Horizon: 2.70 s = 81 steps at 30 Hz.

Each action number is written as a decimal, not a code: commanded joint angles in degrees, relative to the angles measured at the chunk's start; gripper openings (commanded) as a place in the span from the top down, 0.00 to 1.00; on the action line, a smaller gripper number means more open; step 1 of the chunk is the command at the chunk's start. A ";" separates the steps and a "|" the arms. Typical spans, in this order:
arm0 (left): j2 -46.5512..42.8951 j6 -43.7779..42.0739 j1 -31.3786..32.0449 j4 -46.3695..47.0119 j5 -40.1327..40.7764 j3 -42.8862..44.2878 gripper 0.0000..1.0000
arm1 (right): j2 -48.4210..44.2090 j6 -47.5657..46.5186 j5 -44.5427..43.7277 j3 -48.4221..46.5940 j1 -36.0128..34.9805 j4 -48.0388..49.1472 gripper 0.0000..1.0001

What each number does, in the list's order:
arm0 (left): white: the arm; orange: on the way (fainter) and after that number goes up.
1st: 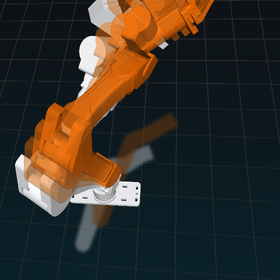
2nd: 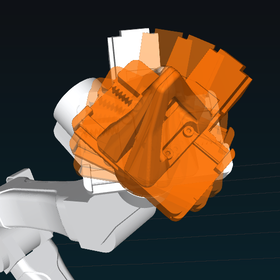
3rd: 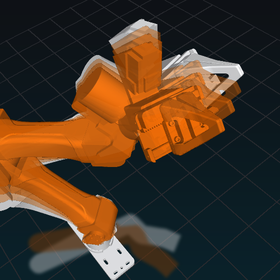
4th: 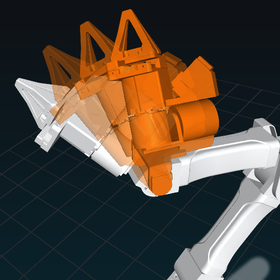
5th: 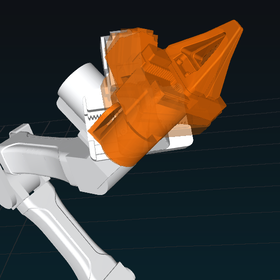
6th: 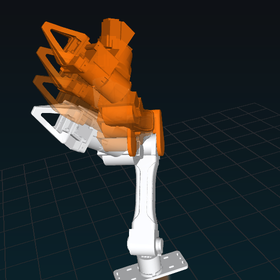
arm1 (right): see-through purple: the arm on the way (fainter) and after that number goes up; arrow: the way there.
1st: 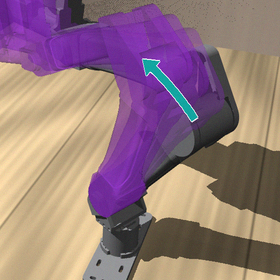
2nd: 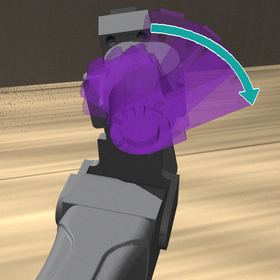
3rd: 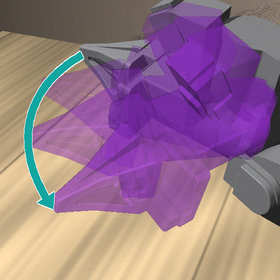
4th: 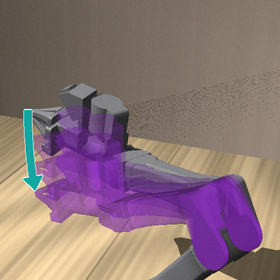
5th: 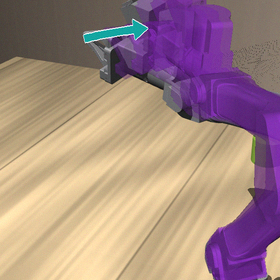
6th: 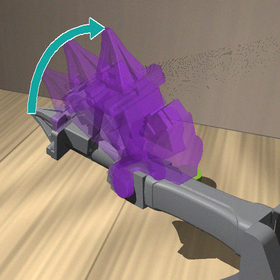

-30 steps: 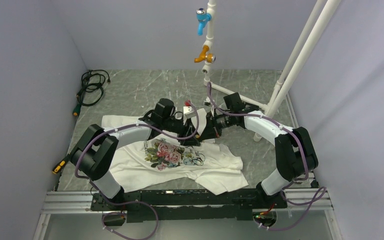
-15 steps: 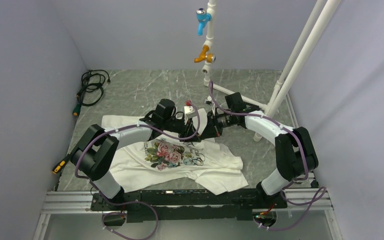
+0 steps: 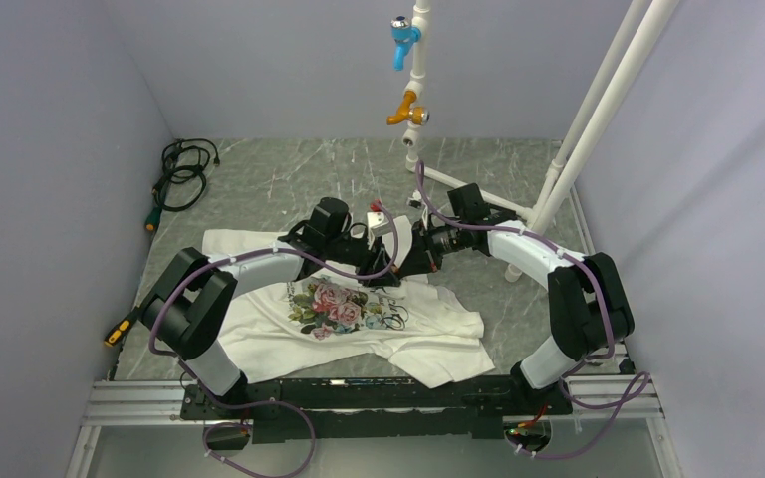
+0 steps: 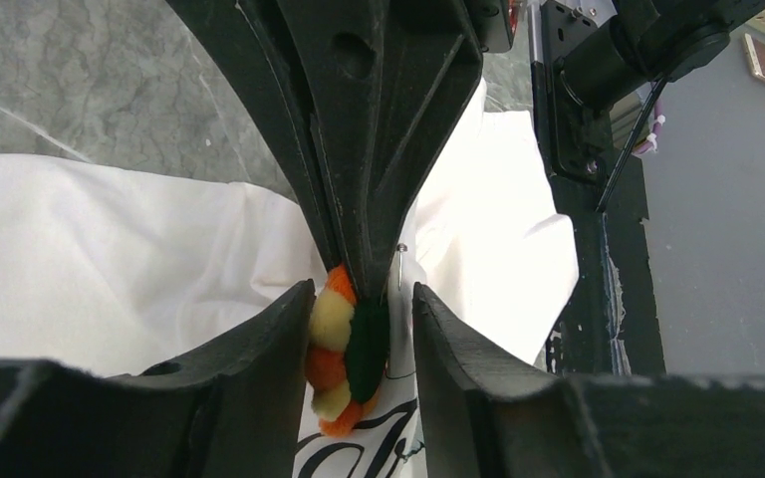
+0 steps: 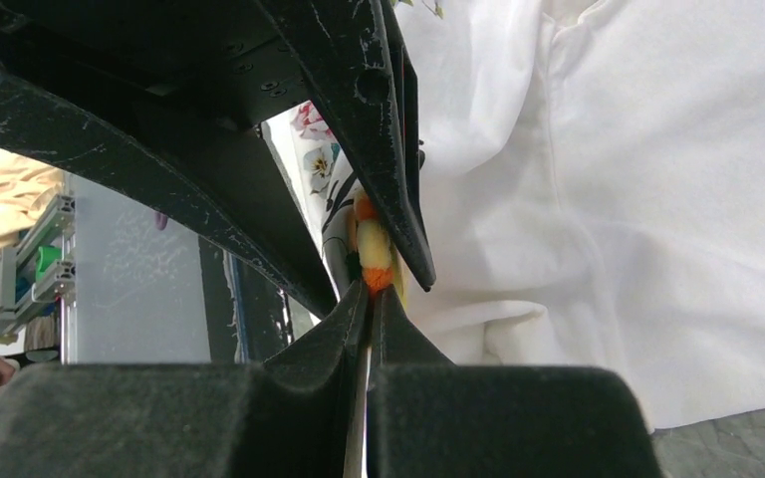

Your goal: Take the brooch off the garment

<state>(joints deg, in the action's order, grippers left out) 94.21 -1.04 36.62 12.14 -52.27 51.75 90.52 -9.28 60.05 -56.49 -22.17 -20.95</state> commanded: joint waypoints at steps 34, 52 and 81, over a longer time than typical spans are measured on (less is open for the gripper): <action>0.12 1.73 -1.64 -1.29 -6.29 2.51 1.00 | -0.94 -3.99 2.86 -0.61 0.55 0.30 1.00; 0.53 21.90 -8.15 17.97 -11.08 -2.21 1.00 | -6.57 -4.34 3.90 3.51 5.21 3.37 0.27; 1.84 40.82 -8.41 37.38 -4.77 -7.26 1.00 | -7.23 13.35 -0.36 11.01 -0.74 24.64 0.45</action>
<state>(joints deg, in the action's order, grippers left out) 97.03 38.44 27.86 43.46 -57.23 44.80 86.65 7.01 58.48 -43.22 -24.88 5.69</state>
